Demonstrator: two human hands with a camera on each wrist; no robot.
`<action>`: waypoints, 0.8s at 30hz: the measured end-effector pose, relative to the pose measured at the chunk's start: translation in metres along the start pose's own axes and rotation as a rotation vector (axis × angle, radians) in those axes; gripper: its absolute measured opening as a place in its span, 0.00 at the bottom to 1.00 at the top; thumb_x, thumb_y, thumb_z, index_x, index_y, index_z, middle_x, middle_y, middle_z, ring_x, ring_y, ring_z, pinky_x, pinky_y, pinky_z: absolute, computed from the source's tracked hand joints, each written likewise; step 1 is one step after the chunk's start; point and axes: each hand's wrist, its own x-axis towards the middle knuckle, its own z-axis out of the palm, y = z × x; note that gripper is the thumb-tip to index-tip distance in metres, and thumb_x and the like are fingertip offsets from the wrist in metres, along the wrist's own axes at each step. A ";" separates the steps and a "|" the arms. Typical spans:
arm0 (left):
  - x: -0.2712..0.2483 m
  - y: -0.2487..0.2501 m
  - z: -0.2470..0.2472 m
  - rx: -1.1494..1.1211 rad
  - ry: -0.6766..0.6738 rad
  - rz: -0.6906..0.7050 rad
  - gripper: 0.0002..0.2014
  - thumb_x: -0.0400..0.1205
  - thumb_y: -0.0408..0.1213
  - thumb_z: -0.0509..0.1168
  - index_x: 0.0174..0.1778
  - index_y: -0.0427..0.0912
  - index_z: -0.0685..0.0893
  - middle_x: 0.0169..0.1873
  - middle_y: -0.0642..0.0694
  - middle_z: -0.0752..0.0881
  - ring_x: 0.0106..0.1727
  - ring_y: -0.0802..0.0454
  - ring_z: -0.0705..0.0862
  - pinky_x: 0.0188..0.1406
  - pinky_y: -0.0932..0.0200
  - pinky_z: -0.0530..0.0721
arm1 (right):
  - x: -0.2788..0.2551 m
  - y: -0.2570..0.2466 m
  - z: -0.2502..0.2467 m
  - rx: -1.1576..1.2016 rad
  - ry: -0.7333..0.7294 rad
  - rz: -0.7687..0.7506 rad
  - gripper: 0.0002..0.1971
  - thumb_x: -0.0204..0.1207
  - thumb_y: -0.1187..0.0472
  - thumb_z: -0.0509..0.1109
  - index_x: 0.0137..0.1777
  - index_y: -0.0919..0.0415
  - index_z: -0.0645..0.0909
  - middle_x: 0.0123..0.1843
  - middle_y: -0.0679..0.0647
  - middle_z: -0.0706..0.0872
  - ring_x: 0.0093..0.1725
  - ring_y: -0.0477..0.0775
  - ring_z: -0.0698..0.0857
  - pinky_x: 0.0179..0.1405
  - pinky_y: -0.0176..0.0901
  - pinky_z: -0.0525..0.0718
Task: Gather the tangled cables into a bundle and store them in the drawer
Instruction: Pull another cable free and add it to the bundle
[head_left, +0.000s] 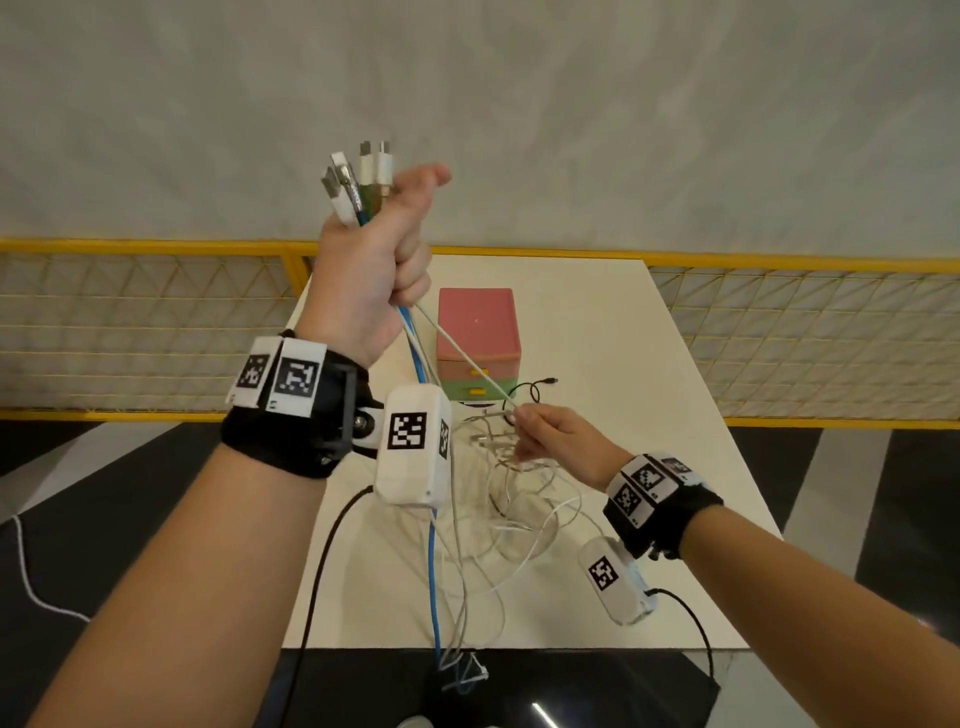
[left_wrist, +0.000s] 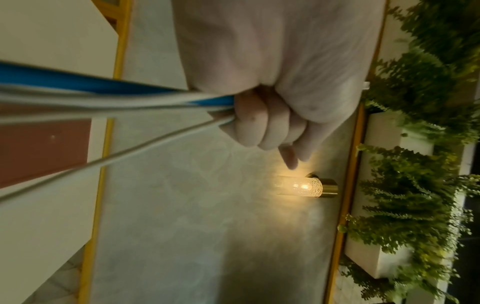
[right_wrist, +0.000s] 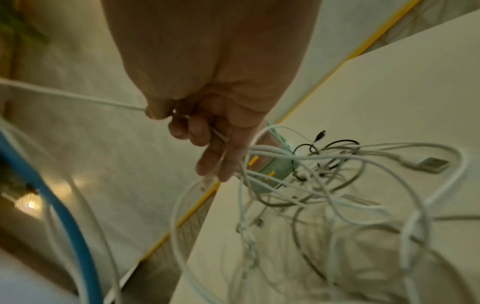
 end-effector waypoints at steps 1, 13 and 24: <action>-0.001 0.003 0.000 0.005 -0.013 -0.009 0.16 0.89 0.43 0.58 0.42 0.44 0.87 0.16 0.55 0.57 0.15 0.60 0.53 0.13 0.65 0.53 | 0.003 -0.004 -0.003 -0.011 0.018 0.000 0.19 0.86 0.55 0.54 0.32 0.57 0.68 0.29 0.45 0.69 0.36 0.53 0.79 0.55 0.51 0.87; -0.007 0.021 -0.002 0.009 -0.092 -0.021 0.31 0.91 0.51 0.47 0.24 0.46 0.80 0.12 0.55 0.58 0.13 0.59 0.52 0.15 0.67 0.50 | 0.021 -0.025 -0.016 -0.327 0.053 -0.007 0.15 0.87 0.58 0.52 0.40 0.47 0.74 0.37 0.50 0.80 0.41 0.55 0.82 0.57 0.62 0.85; -0.024 -0.046 0.007 0.904 -0.305 -0.313 0.20 0.91 0.48 0.50 0.48 0.40 0.82 0.34 0.38 0.92 0.25 0.71 0.81 0.39 0.62 0.73 | 0.033 -0.116 -0.029 -0.285 0.417 -0.395 0.08 0.83 0.62 0.63 0.44 0.55 0.82 0.29 0.41 0.81 0.29 0.45 0.81 0.36 0.44 0.85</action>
